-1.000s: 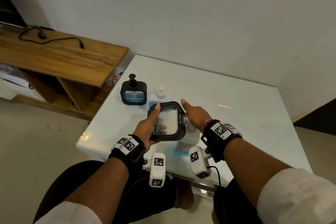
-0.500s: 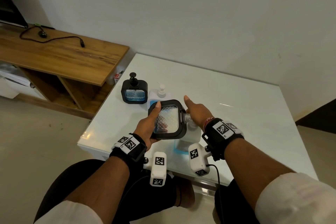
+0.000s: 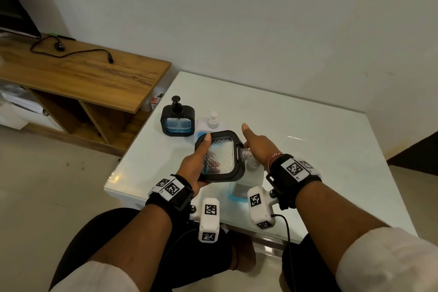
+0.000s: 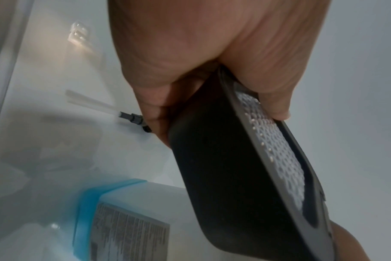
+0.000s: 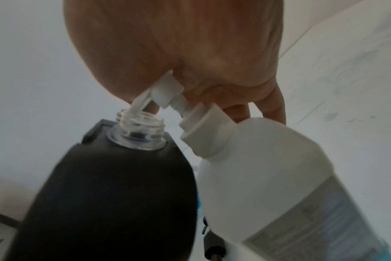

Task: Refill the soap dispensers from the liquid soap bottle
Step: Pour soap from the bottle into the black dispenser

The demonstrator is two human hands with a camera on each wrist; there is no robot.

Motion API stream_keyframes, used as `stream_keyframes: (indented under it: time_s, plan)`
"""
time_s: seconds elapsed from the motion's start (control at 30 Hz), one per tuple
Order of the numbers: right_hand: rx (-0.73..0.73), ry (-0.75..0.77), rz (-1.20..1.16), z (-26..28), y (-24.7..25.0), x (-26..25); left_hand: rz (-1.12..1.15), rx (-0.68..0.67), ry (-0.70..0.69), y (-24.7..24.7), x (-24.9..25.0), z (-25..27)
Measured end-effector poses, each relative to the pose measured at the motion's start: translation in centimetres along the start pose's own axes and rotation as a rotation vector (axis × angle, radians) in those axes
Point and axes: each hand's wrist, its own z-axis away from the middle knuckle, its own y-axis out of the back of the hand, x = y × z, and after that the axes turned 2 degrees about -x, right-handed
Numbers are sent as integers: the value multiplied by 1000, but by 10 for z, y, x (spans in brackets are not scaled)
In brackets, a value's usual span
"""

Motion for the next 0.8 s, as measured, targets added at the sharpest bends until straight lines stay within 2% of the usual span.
stream_keyframes:
  time_s: [0.2,0.4,0.6,0.8]
  plan:
    - [27,-44,31,-2,-4,3,-5,-13,-1,1,-1,-4]
    - [9,3,7,0,2,1,1,-14,-4,3,-1,-5]
    - [24,-24,41,-4,-4,4,-7,-37,-12,2,-2,-7]
    - [-16,-10,-33,1,2,1,12,-25,2,3,-4,-6]
